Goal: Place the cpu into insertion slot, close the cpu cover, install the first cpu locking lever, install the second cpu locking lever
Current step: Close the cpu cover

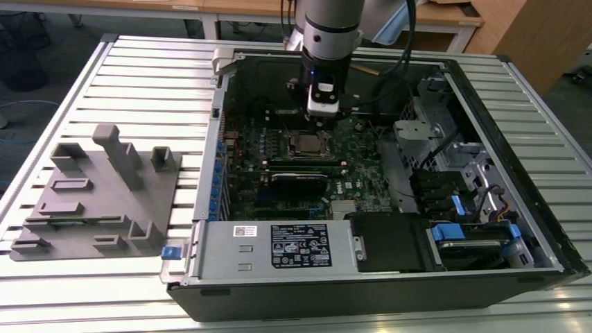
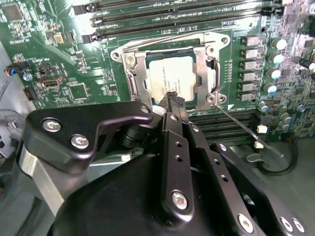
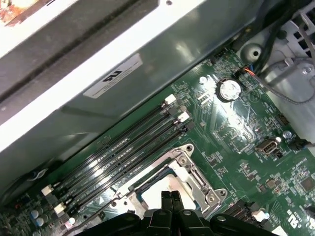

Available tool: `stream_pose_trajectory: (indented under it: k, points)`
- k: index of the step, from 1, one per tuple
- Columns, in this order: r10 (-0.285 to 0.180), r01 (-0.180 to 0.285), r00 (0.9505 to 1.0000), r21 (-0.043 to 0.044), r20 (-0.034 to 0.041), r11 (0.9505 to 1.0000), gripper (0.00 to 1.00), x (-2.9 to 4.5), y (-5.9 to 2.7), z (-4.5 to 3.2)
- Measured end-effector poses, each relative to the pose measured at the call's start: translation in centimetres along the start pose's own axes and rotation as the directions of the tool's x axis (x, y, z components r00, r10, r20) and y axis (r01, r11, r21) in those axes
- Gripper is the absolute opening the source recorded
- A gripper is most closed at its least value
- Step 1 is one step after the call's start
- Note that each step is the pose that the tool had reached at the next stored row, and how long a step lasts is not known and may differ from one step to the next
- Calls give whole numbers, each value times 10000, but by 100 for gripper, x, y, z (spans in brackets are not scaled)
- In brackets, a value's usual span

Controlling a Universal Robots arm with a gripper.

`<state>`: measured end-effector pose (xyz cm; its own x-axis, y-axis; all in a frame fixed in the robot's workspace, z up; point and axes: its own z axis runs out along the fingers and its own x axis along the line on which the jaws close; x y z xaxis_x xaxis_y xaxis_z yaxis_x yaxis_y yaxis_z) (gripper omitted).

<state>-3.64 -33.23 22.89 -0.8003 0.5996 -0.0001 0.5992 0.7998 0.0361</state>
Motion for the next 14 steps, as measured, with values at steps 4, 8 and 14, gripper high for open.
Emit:
stream_pose_trajectory:
  k: [4, 8, 14]
  points:
    - [-555, 555, 9985, -1, -19, 9985, 10, 0, 0, 1]
    - [-736, 736, 9973, -3, -24, 9973, 10, 0, 0, 1]
    - [-902, 902, 9959, -4, -30, 9959, 10, 0, 0, 1]
